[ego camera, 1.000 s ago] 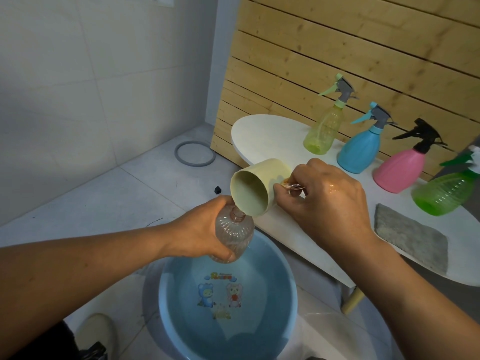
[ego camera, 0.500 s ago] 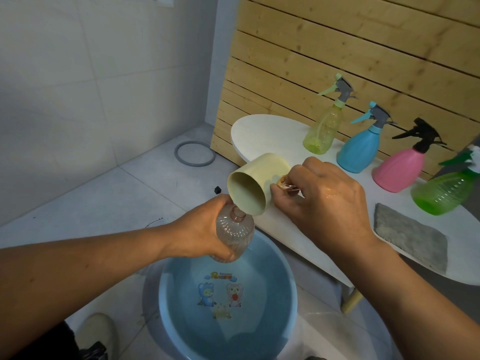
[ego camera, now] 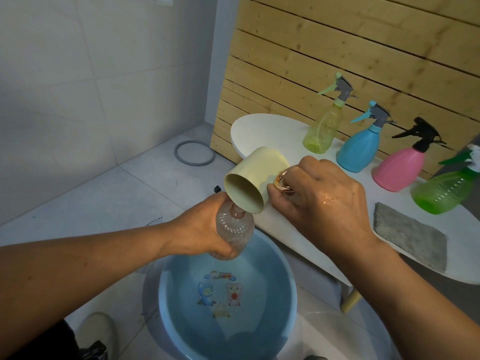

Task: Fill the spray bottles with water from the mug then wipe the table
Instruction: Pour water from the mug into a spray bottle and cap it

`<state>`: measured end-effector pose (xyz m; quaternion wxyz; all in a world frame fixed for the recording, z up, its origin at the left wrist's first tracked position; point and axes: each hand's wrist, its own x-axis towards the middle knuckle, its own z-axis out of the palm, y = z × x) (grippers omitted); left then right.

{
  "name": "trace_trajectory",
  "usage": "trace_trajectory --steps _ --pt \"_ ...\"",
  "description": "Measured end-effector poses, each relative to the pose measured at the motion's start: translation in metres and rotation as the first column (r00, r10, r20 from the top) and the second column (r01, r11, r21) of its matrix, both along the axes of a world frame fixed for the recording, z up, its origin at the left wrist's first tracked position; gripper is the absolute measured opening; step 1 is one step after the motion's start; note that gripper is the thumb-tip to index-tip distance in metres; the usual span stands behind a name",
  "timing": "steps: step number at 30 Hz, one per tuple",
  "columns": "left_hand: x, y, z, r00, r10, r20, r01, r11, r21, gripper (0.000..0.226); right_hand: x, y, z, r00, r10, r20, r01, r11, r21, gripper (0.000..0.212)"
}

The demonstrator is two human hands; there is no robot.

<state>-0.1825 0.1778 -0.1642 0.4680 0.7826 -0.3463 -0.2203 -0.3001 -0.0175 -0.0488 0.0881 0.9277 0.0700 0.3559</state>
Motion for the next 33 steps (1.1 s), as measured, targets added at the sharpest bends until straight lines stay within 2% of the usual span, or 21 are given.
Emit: trace_trajectory --steps 9,11,13,15,17,21,24,28,31,33 --pt "0.003 -0.003 -0.002 0.999 0.050 0.017 -0.049 0.998 -0.041 0.101 0.000 0.001 0.003 0.993 0.097 0.072 -0.091 0.992 -0.085 0.031" --pt "0.004 -0.003 -0.001 0.999 0.052 0.005 -0.052 0.998 -0.044 0.104 0.000 0.000 0.001 0.994 0.084 0.071 -0.083 0.996 -0.018 0.030" --pt "0.003 -0.002 0.000 0.999 0.049 -0.011 -0.050 0.998 -0.045 0.106 0.002 0.001 0.000 0.998 0.020 0.056 -0.028 0.987 0.160 0.030" --pt "0.002 0.001 0.002 0.998 0.057 -0.012 -0.057 0.998 -0.034 0.104 0.003 0.000 0.000 0.998 -0.065 -0.008 0.063 0.918 0.390 0.030" --pt "0.001 0.004 0.005 0.998 0.062 0.012 -0.062 0.998 -0.025 0.099 0.007 -0.009 -0.003 0.990 -0.092 -0.108 0.139 0.786 0.603 0.035" --pt "0.003 0.011 0.005 0.997 0.073 0.008 -0.073 0.997 -0.024 0.096 0.017 -0.021 -0.013 0.964 0.001 -0.265 0.227 0.513 0.828 0.043" --pt "0.003 0.015 -0.003 0.995 0.093 -0.022 -0.094 0.995 -0.044 0.095 0.022 -0.024 -0.023 0.937 0.046 -0.347 0.291 0.449 0.845 0.041" --pt "-0.003 0.015 -0.028 0.990 0.129 -0.051 -0.132 0.990 -0.055 0.094 0.033 -0.037 -0.056 0.868 0.090 -0.488 0.446 0.288 0.847 0.041" --pt "-0.010 0.013 -0.051 0.984 0.143 -0.104 -0.149 0.987 -0.052 0.096 0.039 -0.044 -0.100 0.819 0.102 -0.564 0.528 0.252 0.811 0.041" --pt "-0.015 0.010 -0.068 0.980 0.155 -0.127 -0.162 0.986 -0.048 0.097 0.038 -0.048 -0.135 0.768 0.091 -0.634 0.593 0.273 0.757 0.038"
